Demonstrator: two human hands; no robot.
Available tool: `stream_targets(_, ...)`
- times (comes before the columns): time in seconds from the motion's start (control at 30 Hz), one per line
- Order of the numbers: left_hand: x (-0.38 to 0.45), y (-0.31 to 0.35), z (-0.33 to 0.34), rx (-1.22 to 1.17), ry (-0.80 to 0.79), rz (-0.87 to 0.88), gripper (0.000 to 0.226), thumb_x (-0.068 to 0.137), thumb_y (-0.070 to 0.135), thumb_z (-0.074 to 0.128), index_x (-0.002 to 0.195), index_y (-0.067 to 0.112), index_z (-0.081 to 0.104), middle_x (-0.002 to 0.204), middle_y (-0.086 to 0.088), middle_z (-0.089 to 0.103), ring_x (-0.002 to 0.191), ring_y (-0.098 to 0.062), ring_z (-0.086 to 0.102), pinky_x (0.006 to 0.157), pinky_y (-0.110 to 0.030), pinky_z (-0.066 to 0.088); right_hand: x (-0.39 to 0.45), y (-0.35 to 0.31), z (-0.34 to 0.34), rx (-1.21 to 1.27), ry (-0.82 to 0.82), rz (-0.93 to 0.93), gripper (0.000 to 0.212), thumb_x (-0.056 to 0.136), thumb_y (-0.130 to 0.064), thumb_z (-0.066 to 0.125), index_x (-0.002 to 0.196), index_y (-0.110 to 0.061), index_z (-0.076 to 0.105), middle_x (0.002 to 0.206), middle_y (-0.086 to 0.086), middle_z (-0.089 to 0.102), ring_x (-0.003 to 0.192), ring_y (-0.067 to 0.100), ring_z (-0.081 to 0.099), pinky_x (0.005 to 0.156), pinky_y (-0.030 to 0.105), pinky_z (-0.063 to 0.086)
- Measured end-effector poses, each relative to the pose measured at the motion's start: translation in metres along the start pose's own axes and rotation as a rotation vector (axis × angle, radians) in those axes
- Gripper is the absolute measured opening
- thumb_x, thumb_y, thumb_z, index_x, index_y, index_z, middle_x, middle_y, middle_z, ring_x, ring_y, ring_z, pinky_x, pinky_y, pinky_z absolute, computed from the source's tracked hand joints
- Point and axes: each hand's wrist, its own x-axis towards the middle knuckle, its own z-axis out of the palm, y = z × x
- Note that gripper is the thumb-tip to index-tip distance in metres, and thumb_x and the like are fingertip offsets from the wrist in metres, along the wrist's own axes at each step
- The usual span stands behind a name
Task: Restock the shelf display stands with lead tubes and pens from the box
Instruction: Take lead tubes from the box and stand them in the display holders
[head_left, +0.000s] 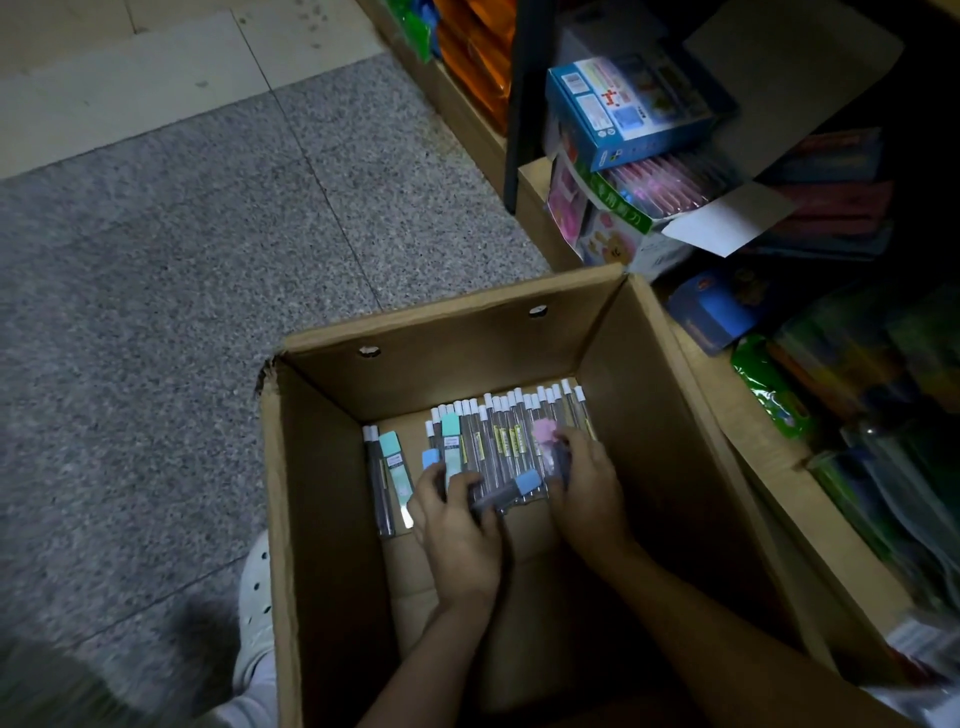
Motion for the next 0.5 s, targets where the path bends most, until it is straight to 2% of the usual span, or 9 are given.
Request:
stream_targets(0.1, 0.007, 0.007, 0.005, -0.025, -0.119, 0.154, 0.037, 0.083, 0.007, 0.068, 0.117, 0.022, 0.061, 0.125, 0.004, 0.046, 0.121, -0.016, 0.043, 0.102, -0.033, 0.044, 0.003, -0.004, 0.000, 0.021, 0.016, 0.036, 0.052, 0.082, -0.001, 0.066, 0.129, -0.015, 0.050, 0.129, 0.006, 0.057, 0.117, 0.025, 0.054, 0.095, 0.033, 0.046)
stream_targets(0.17, 0.011, 0.009, 0.011, 0.061, -0.220, 0.227, 0.043, 0.085, 0.011, 0.067, 0.125, 0.022, 0.056, 0.124, 0.004, 0.049, 0.118, -0.014, 0.044, 0.101, -0.028, 0.042, 0.002, -0.004, -0.002, 0.002, 0.010, 0.066, 0.052, 0.083, -0.002, 0.063, 0.131, -0.016, 0.048, 0.126, 0.007, 0.060, 0.114, 0.025, 0.056, 0.092, 0.032, 0.048)
stream_targets(0.23, 0.016, 0.008, 0.014, 0.142, -0.242, 0.245, 0.045, 0.086, 0.009, 0.064, 0.128, 0.021, 0.054, 0.126, 0.001, 0.050, 0.119, -0.016, 0.044, 0.100, -0.030, 0.042, 0.000, -0.003, -0.004, -0.017, -0.003, 0.104, 0.052, 0.085, -0.004, 0.061, 0.133, -0.017, 0.047, 0.126, 0.008, 0.061, 0.115, 0.027, 0.057, 0.092, 0.033, 0.048)
stream_targets(0.37, 0.020, 0.003, 0.018, 0.161, -0.234, 0.248, 0.041, 0.090, 0.007, 0.058, 0.129, 0.018, 0.053, 0.125, -0.003, 0.052, 0.117, -0.019, 0.046, 0.098, -0.028, 0.040, -0.004, -0.002, -0.005, -0.042, -0.043, 0.125, 0.054, 0.087, -0.010, 0.062, 0.137, -0.017, 0.045, 0.127, 0.010, 0.060, 0.117, 0.027, 0.056, 0.095, 0.033, 0.047)
stream_targets(0.43, 0.021, 0.007, 0.018, 0.064, -0.208, 0.192, 0.036, 0.091, 0.012, 0.059, 0.127, 0.015, 0.056, 0.121, -0.003, 0.054, 0.112, -0.018, 0.050, 0.097, -0.028, 0.042, -0.006, -0.003, -0.006, -0.013, -0.046, 0.099, 0.051, 0.089, -0.011, 0.061, 0.138, -0.012, 0.047, 0.129, 0.010, 0.059, 0.119, 0.026, 0.055, 0.097, 0.031, 0.045)
stream_targets(0.5, 0.023, 0.015, 0.015, -0.176, -0.184, -0.014, 0.030, 0.089, 0.009, 0.063, 0.119, 0.011, 0.061, 0.109, -0.006, 0.061, 0.102, -0.021, 0.058, 0.094, -0.034, 0.049, -0.008, -0.006, -0.007, 0.059, -0.030, 0.073, 0.046, 0.090, -0.011, 0.060, 0.135, -0.007, 0.052, 0.126, 0.012, 0.061, 0.117, 0.026, 0.056, 0.096, 0.029, 0.043)
